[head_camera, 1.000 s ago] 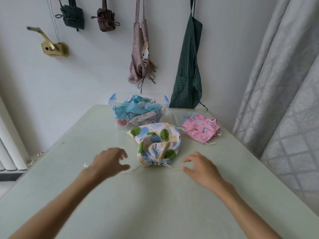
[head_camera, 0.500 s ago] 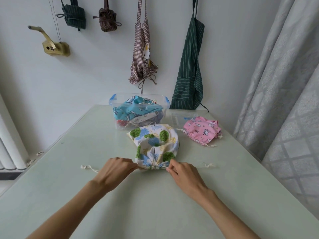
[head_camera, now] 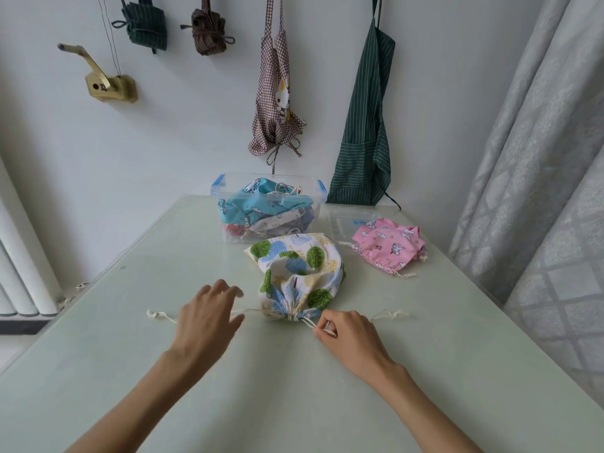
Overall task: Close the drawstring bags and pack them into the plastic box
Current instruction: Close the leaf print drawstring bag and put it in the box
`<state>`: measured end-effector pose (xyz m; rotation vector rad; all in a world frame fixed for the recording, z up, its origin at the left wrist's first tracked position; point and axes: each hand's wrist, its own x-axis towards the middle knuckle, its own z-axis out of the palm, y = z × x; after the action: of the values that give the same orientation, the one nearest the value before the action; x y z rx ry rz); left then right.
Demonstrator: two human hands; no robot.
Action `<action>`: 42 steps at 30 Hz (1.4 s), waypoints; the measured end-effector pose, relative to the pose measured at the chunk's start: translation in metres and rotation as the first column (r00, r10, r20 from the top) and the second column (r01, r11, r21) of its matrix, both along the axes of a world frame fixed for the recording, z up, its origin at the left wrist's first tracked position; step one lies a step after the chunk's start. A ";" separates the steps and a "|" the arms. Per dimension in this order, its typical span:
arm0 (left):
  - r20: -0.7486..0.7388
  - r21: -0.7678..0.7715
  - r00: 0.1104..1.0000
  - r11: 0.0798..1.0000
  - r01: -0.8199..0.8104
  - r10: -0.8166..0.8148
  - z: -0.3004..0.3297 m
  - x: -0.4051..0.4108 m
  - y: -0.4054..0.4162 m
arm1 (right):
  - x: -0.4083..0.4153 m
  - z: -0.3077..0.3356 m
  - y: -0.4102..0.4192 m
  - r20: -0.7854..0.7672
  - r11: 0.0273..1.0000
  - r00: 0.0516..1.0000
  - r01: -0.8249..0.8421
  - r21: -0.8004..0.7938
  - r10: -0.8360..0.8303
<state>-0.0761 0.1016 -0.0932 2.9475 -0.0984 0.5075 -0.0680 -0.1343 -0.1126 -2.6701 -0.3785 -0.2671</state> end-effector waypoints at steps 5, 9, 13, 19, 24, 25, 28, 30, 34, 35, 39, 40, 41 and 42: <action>-0.296 -0.267 0.955 0.962 -0.051 -0.032 -0.012 -0.021 -0.030 | 0.001 -0.002 0.004 -0.006 0.999 1.000 0.016 0.042 -0.016; -0.286 -0.693 0.958 0.688 -0.215 0.010 -0.011 -0.001 -0.035 | -0.001 0.002 0.003 -0.033 0.998 0.999 -0.008 0.056 0.010; -0.119 -0.887 0.987 0.434 -0.156 0.112 -0.007 0.012 -0.035 | 0.006 0.014 -0.003 -0.065 0.991 0.997 -0.021 0.129 0.029; 0.117 -0.993 0.992 0.025 0.116 0.051 0.036 0.052 -0.038 | 0.047 0.055 -0.008 0.018 0.942 0.999 -0.053 0.332 0.050; 0.120 -0.935 0.992 -0.341 0.099 -0.042 0.075 0.111 -0.047 | 0.102 0.093 -0.003 0.084 0.908 0.996 -0.068 0.414 0.036; 0.112 -0.915 0.992 -0.394 0.081 -0.056 0.076 0.120 -0.049 | 0.110 0.095 -0.003 0.098 0.906 0.995 -0.063 0.420 0.024; 0.095 -0.833 0.995 -0.548 0.069 -0.019 0.071 0.144 -0.053 | 0.132 0.092 0.000 0.148 0.916 0.988 -0.020 0.401 -0.043; 0.068 -0.768 0.997 -0.635 0.081 0.045 0.063 0.157 -0.056 | 0.142 0.083 0.007 0.138 0.930 0.989 0.004 0.369 -0.060; 0.057 -0.803 0.991 -0.585 0.117 0.119 0.046 0.173 -0.055 | 0.151 0.061 0.019 0.110 0.936 0.988 0.064 0.345 -0.108; 0.079 -0.835 0.995 -0.540 0.104 0.068 0.045 0.174 -0.052 | 0.153 0.060 0.017 0.079 0.935 0.991 0.073 0.347 -0.106; 0.125 -0.931 0.962 -0.364 0.029 -0.242 0.054 0.178 -0.033 | 0.157 0.067 0.003 -0.164 0.914 0.986 0.030 0.404 0.040; 0.142 -0.948 0.950 -0.316 0.049 -0.277 0.057 0.178 -0.030 | 0.155 0.070 0.001 -0.210 0.914 0.975 0.014 0.404 0.078; 0.159 -0.958 0.939 -0.276 0.073 -0.305 0.061 0.178 -0.030 | 0.152 0.072 0.002 -0.257 0.919 0.960 0.003 0.394 0.107; 0.177 -0.963 0.925 -0.252 0.093 -0.337 0.065 0.176 -0.031 | 0.150 0.074 0.002 -0.304 0.924 0.944 -0.005 0.382 0.131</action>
<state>0.0995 0.0704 -0.0282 1.1561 -0.1219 0.0786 0.0820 -0.1325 -0.0390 -2.2604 -0.2815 0.1160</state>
